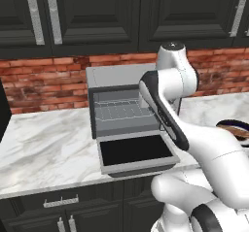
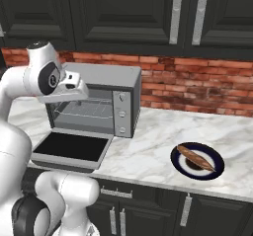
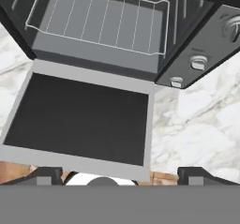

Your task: Pull the toaster oven rack outwards. Pick up the baguette from the plate and place it on the toaster oven rack. Close the toaster oven door fully and set the temperature to the lowest setting.

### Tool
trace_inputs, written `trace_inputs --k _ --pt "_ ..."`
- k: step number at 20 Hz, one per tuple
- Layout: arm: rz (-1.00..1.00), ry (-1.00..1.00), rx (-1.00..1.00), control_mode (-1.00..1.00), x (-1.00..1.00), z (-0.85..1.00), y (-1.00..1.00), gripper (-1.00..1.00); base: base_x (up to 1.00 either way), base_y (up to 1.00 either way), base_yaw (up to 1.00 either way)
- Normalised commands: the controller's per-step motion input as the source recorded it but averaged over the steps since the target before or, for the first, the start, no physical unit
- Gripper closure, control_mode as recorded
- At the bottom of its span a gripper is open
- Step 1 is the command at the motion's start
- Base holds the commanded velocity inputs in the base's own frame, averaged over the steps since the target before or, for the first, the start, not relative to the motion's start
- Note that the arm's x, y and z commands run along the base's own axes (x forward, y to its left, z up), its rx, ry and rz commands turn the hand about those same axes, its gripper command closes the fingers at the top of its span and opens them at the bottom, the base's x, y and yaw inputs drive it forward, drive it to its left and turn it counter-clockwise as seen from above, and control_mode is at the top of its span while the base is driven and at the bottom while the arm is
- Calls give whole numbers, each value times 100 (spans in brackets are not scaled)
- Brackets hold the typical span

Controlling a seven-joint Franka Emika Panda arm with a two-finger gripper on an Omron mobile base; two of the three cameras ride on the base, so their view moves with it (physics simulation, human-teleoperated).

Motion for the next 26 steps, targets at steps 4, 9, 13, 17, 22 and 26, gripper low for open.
trace_inputs --k 4,9,13,17,22,26 --pt "3 0 -20 -100 -1 -30 44 -100 0 0 0" --pt "1 0 -21 -100 3 -48 31 -100 0 0 0" --pt "1 0 -17 -100 21 -47 6 -100 0 0 0" --pt "2 0 -13 -100 57 -45 1 -100 0 0 0" --pt "4 1 -15 -100 64 -44 10 -100 0 0 0" --pt "0 1 -15 -100 64 -37 13 -100 0 0 0"
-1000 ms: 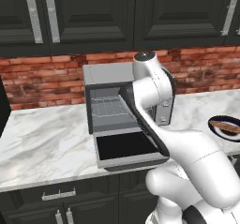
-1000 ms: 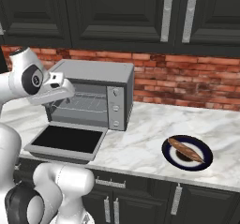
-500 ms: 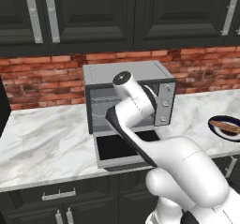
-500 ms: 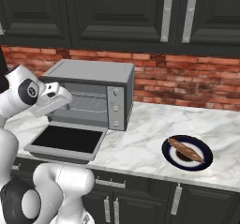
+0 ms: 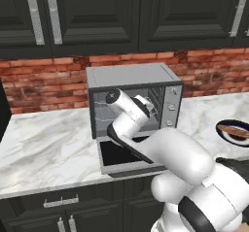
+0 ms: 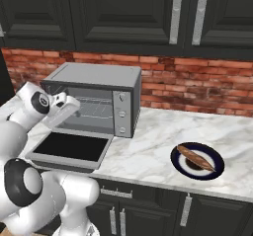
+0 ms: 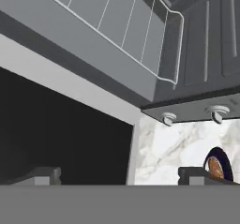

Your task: Pull the toaster oven rack outwards. Pick up the baguette from the plate and place it on the toaster oven rack. Close the toaster oven door fully and set the temperature to the lowest setting.

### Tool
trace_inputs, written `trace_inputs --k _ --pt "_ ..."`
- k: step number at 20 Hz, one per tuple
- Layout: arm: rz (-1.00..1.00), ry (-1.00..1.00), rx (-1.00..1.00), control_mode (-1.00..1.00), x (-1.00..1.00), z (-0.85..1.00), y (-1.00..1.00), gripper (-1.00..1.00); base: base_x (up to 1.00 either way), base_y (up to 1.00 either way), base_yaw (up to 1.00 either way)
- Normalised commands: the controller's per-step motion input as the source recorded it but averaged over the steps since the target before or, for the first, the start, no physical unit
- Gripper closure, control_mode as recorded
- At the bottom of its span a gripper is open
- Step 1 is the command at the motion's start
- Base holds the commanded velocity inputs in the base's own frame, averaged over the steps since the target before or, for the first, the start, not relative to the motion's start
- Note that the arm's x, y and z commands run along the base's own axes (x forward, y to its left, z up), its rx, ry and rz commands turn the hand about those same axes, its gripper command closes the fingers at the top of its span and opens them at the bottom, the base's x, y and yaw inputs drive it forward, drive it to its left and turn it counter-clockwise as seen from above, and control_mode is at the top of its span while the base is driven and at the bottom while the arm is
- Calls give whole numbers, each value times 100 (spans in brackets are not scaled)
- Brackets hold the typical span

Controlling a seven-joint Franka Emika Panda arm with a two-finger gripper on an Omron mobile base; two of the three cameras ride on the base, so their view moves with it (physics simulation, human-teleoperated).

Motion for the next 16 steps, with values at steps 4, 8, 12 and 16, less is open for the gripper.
trace_inputs --k 4,8,12,16 --pt "0 0 -13 -100 62 -34 3 -100 0 0 0" --pt "0 0 -8 -100 68 -26 0 -100 0 0 0" --pt "0 0 -7 -100 61 -26 0 -100 0 0 0" --pt "1 0 -6 -100 56 -28 0 -100 0 0 0"
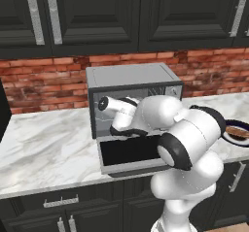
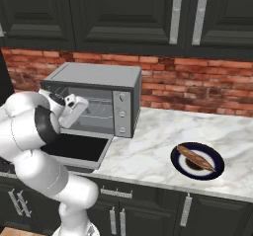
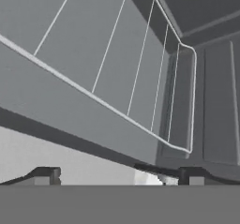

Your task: Pull the toaster oven rack outwards. Pick up the baguette from the plate and place it on the toaster oven rack. Close the toaster oven door fully and set the temperature to the lowest setting.

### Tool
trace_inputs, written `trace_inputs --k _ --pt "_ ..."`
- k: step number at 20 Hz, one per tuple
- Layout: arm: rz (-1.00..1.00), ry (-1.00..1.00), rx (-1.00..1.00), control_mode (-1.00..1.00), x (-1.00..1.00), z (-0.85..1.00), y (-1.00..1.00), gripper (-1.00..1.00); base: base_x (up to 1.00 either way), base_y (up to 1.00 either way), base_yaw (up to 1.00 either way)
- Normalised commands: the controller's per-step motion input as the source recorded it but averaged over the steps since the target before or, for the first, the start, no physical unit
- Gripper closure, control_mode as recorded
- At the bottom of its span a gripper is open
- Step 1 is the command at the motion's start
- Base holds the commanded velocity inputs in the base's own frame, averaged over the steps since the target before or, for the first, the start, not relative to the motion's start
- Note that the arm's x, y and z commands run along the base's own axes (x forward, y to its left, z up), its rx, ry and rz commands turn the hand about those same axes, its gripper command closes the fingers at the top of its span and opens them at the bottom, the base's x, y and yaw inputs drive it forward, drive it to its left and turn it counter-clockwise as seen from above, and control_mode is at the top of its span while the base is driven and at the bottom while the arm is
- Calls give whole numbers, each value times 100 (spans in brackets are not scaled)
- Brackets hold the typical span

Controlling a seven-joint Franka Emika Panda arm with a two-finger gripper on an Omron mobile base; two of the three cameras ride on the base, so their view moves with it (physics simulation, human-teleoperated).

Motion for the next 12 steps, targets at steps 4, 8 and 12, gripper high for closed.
trace_inputs --k 4,8,12 --pt "4 -1 -4 -100 43 -23 2 -100 0 0 0" --pt "4 -4 0 -100 24 -24 1 -100 0 0 0" --pt "4 -5 0 -100 26 -23 1 -100 0 0 0"
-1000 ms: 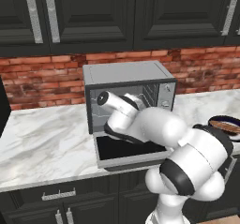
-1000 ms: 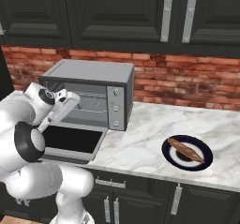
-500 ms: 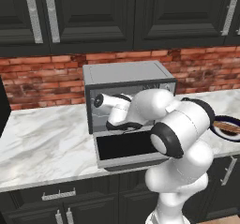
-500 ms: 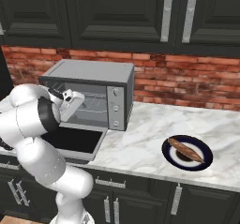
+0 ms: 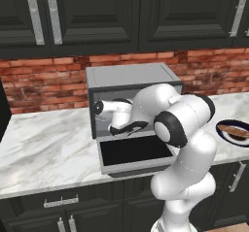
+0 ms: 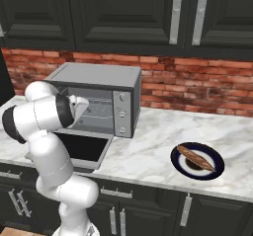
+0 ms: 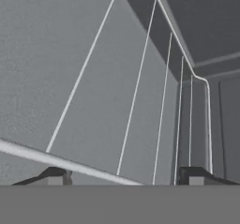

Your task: Pull the toaster oven rack outwards. Pick up the baguette from the plate and place it on the toaster oven rack. Close the toaster oven door fully and set the temperature to the lowest setting.

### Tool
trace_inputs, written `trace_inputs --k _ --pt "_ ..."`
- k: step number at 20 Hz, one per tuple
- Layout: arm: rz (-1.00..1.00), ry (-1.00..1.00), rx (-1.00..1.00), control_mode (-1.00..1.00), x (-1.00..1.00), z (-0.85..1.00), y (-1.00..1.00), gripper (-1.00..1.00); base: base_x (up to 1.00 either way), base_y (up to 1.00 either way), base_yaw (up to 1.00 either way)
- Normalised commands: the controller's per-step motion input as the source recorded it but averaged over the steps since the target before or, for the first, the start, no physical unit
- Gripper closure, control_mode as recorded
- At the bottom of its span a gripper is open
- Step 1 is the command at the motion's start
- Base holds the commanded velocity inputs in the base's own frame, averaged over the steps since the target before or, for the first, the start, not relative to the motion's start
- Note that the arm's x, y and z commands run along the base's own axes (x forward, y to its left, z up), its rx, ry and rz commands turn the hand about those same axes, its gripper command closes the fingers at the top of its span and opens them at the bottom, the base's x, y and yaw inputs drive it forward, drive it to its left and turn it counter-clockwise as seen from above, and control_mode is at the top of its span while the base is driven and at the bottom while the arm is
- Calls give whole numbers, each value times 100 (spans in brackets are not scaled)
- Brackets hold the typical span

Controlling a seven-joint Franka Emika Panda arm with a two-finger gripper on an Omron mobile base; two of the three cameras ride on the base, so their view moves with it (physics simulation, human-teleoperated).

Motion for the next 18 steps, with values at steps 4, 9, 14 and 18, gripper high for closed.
trace_inputs --k 4,9,14,18 --pt "4 -6 0 -100 24 -16 0 -100 0 0 0" --pt "4 -2 0 -100 28 -19 0 -100 0 0 0" --pt "4 -2 0 -100 39 -23 0 -100 0 0 0" --pt "4 0 0 -100 41 -32 0 100 0 0 0"
